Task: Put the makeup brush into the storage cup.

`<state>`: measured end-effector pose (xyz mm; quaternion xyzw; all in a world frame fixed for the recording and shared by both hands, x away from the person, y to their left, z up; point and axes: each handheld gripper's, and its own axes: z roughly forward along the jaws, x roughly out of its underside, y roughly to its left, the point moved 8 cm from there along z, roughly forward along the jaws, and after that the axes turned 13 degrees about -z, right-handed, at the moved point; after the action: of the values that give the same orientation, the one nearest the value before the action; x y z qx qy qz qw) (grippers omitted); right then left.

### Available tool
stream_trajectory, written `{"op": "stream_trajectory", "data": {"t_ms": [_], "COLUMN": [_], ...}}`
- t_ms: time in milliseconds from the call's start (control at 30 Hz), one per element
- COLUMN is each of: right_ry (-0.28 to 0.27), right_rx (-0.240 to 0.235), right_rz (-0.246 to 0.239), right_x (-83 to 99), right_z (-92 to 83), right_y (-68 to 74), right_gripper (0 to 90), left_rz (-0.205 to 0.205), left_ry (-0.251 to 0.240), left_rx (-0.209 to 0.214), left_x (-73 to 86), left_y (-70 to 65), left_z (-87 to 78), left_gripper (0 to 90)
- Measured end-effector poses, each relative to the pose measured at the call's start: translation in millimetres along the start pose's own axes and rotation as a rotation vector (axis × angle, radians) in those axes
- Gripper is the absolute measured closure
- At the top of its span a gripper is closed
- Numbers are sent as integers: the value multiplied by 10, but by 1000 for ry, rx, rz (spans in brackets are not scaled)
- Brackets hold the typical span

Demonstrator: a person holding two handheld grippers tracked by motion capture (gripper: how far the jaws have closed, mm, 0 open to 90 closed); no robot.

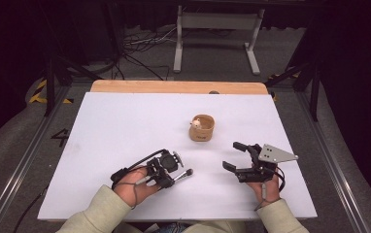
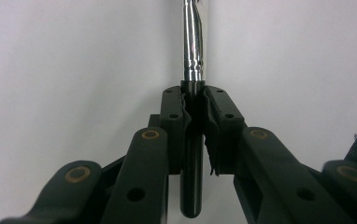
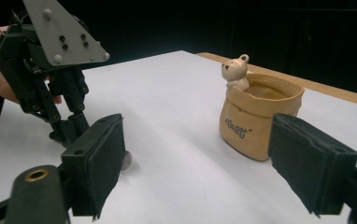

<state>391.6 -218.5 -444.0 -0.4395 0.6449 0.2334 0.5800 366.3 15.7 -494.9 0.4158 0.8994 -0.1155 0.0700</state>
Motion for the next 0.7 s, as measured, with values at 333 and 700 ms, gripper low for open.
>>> {"op": "stream_trajectory", "data": {"t_ms": [333,700], "right_ry": [-2,-4], "right_rx": [6,25], "right_rz": [3,5], "right_x": [-5,-5], "right_z": [-13,-54], "right_y": [4,-3], "right_gripper": [189,187], "left_rz": [-6,-20], "left_ry": [-90,-236], "left_rx": [40,109], "left_x": [-62,-195], "left_y": [22,45], "left_z": [-168,-381], "left_gripper": [790,789]}}
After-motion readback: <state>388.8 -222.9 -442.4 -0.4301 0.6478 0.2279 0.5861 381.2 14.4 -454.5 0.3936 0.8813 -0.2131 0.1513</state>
